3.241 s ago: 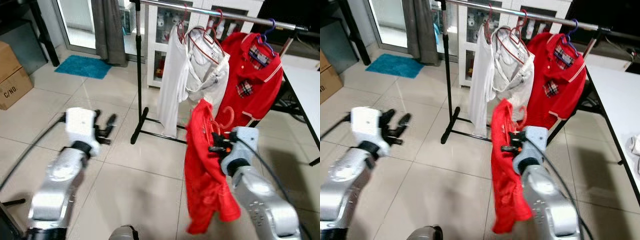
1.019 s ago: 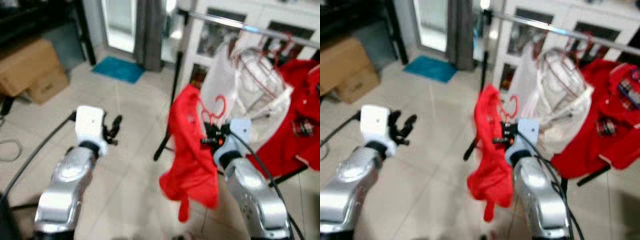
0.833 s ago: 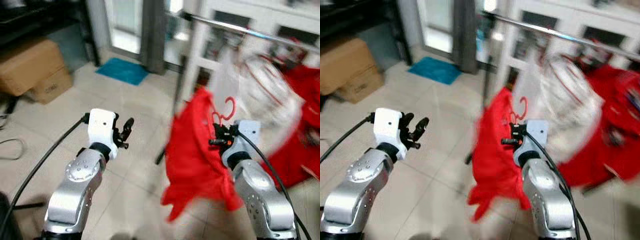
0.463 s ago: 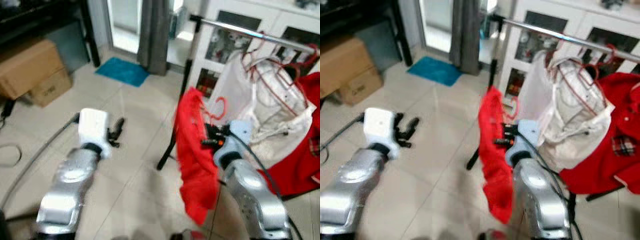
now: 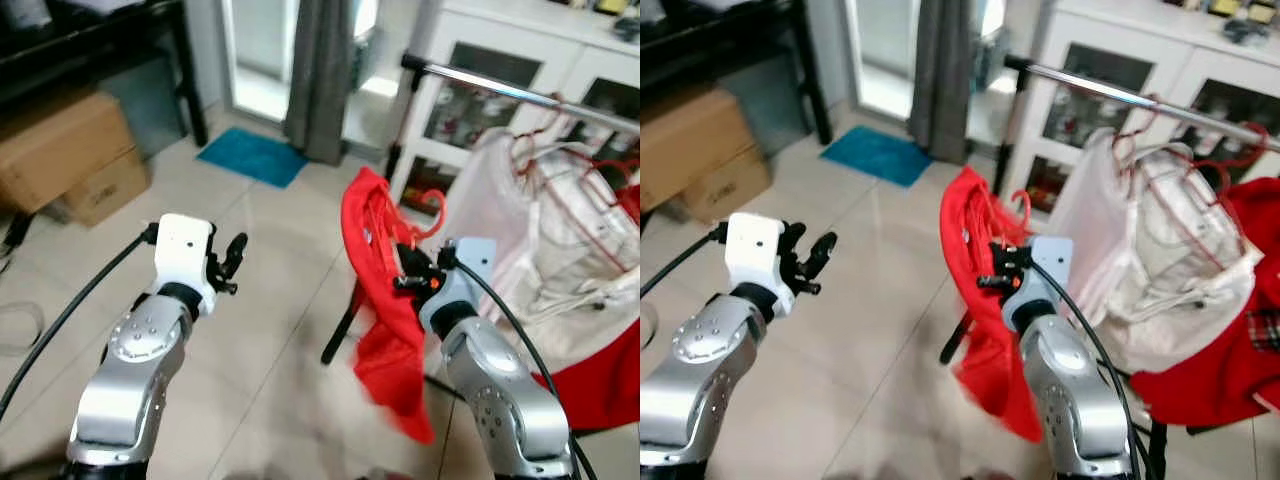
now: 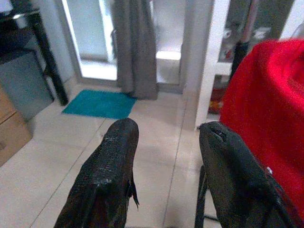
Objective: Hang hanger
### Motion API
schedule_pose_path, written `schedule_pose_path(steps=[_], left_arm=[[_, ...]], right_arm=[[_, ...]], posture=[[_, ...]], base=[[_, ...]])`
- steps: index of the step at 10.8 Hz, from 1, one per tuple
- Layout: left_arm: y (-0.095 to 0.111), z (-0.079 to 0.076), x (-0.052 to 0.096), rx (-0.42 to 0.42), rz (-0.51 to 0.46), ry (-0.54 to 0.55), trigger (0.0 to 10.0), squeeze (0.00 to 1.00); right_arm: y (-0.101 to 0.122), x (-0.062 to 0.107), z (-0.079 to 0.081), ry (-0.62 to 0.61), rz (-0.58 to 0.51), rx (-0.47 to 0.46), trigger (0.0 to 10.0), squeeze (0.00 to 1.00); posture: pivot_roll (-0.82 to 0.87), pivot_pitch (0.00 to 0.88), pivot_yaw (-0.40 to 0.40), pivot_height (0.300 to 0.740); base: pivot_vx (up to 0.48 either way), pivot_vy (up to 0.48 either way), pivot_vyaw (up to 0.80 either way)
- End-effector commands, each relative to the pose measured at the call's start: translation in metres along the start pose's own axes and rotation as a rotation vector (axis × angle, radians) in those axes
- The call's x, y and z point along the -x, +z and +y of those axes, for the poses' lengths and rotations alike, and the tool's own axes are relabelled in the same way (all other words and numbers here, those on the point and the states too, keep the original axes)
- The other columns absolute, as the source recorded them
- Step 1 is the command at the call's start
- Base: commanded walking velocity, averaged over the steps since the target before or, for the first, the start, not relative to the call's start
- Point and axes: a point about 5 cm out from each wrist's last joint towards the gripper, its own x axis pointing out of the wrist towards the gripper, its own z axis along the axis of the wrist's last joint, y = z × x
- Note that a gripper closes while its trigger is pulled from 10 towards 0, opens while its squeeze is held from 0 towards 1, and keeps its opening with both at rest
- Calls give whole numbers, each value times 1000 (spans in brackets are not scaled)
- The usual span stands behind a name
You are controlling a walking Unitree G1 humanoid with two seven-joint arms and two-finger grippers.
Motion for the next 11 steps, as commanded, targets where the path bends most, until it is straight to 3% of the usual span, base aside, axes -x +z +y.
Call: schedule_pose_path(steps=[1, 2, 3, 6, 11], left_arm=[[3, -5, -1, -8, -10, -28, 10000, 0], [2, -5, 0, -11, -8, -33, 10000, 0], [1, -7, 1, -21, -2, -46, 10000, 0], [-1, -6, 2, -36, 8, -57, 10000, 0], [-5, -7, 4, -58, 35, -118, 10000, 0]], right_arm=[[1, 1, -1, -6, 14, 49, 10000, 0], [2, 3, -3, -14, -35, 16, 10000, 0], [-1, 3, -3, -22, -7, -43, 10000, 0], [2, 4, -7, -47, -11, 21, 10000, 0], [11, 0, -11, -92, -62, 52, 10000, 0]], posture=[[76, 48, -42, 740], [78, 51, -43, 740], [78, 52, -45, 740], [83, 47, -47, 740], [91, 35, -48, 740]], base=[[379, 0, 0], [379, 0, 0], [379, 0, -800], [377, 0, -800], [376, 0, 0]])
